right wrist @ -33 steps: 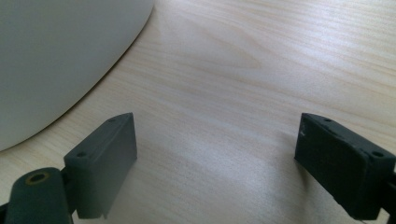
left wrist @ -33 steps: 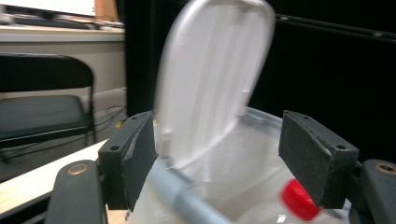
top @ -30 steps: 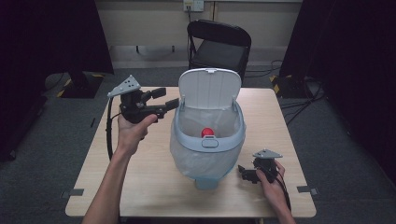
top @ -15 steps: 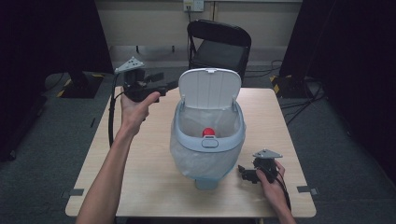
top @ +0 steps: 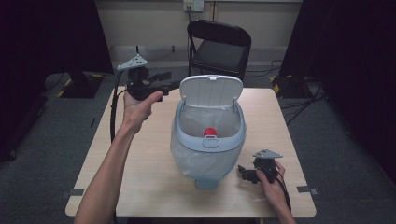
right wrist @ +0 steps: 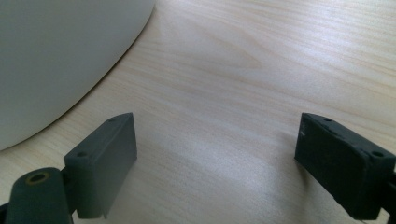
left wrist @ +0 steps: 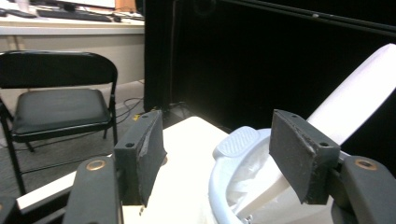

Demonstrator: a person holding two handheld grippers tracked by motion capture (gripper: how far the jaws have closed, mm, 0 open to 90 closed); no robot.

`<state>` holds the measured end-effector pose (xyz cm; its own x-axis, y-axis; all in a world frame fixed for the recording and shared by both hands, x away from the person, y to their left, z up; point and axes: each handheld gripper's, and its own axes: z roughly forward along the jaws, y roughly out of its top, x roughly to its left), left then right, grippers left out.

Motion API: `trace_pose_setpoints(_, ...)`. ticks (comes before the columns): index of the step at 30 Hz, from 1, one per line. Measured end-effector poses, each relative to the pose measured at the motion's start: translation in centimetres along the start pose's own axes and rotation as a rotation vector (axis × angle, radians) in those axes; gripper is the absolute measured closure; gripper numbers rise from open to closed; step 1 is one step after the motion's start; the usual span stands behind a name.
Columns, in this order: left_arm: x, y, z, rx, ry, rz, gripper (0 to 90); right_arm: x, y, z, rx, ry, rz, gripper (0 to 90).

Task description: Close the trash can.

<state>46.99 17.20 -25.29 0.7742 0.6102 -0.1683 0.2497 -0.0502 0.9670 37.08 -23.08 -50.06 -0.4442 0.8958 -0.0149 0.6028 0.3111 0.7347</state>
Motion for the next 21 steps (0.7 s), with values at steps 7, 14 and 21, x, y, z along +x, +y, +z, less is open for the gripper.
trace_pose_setpoints(7,-1.7,-0.6,0.2,0.015,-0.1,0.01,32.0,0.0,0.0,0.0,0.0,0.001,0.0,11.6)
trace_pose_setpoints(14,-4.1,-2.1,0.3,0.037,-0.144,0.045,30.1,0.0,0.0,0.0,-0.001,-0.002,-0.002,11.7)
trace_pose_setpoints(21,-6.6,-3.1,0.2,0.077,-0.192,0.101,28.8,0.0,0.0,0.0,0.0,-0.001,-0.001,11.6)
